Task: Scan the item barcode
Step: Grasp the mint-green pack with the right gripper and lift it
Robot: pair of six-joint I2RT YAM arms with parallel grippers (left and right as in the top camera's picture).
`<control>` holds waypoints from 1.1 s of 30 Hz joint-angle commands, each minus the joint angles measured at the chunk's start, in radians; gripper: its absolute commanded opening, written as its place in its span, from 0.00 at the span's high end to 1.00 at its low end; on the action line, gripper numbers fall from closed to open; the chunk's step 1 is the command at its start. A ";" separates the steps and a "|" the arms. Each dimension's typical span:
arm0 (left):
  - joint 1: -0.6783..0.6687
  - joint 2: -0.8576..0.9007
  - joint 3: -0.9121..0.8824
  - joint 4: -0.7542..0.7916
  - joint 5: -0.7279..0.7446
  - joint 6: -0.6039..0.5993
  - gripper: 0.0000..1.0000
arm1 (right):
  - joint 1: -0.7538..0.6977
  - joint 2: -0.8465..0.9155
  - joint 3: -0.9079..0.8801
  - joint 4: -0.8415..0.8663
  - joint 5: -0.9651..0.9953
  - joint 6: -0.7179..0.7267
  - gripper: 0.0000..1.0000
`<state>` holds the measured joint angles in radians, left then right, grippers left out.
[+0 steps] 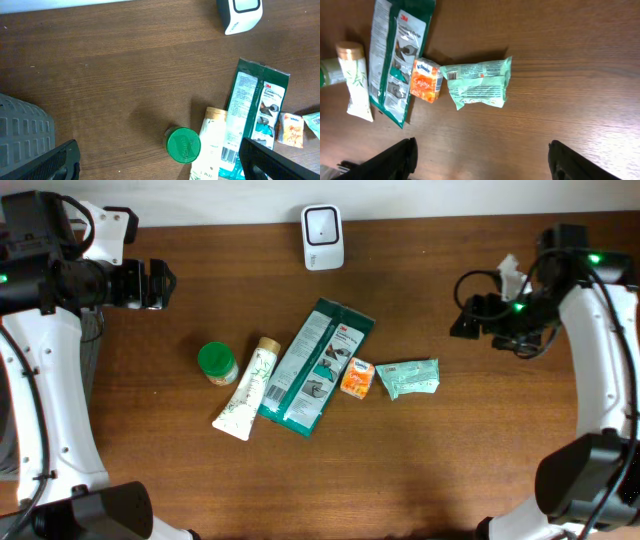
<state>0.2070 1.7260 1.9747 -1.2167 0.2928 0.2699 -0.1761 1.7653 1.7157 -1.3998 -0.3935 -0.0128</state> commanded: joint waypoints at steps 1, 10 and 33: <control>-0.001 -0.008 0.010 -0.001 0.015 0.012 0.01 | -0.001 0.017 -0.111 0.055 -0.027 -0.025 0.15; -0.001 -0.008 0.010 -0.001 0.014 0.012 0.01 | -0.002 0.178 -0.420 0.400 -0.240 -0.025 0.24; -0.001 -0.008 0.010 -0.001 0.015 0.012 0.01 | -0.002 -0.095 -0.138 0.341 -0.395 -0.063 0.96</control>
<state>0.2070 1.7260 1.9747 -1.2160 0.2928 0.2699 -0.1753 1.8561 1.4837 -1.0512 -0.7685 -0.0635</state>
